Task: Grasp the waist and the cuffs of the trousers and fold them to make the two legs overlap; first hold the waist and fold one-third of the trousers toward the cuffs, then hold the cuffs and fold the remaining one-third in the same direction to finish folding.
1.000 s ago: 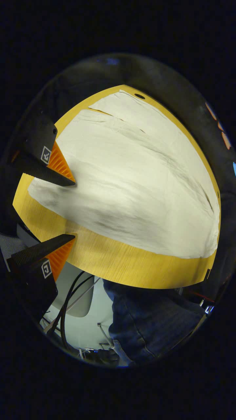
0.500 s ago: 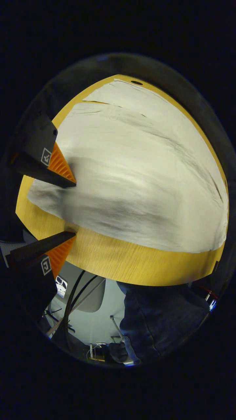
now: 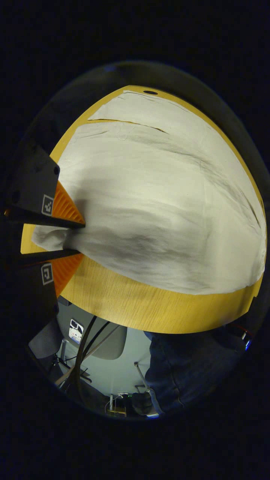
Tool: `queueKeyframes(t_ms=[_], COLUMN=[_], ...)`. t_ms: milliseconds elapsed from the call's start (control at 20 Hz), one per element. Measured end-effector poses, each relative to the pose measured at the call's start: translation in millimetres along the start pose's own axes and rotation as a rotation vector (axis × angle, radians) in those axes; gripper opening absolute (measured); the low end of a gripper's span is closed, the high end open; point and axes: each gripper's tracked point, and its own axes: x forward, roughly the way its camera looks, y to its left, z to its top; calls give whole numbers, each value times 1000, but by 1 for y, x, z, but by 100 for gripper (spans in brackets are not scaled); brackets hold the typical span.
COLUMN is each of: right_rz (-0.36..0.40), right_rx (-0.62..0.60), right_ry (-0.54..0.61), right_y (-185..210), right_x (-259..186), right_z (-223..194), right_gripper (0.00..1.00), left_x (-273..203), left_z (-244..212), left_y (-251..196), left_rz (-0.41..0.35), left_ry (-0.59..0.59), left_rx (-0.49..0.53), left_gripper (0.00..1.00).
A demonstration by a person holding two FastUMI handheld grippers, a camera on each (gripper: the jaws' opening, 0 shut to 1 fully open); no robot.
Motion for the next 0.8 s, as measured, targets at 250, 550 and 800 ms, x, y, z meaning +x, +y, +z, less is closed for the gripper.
queueKeyframes(t_ms=[250,550,800], right_rz=[103,254,372], right_rx=[-95,-306,-540], right_ry=[54,226,440], right_y=[-3,-35,-78], right_x=[12,20,21], right_z=[-23,-81,-151], right_gripper=[98,98,98], left_x=[1,3,5], left_z=[3,1,-1], left_y=[-1,2,5], left_rz=[17,34,36], left_ry=[-12,-3,25], left_rx=[17,-1,-18], left_gripper=[0,0,0])
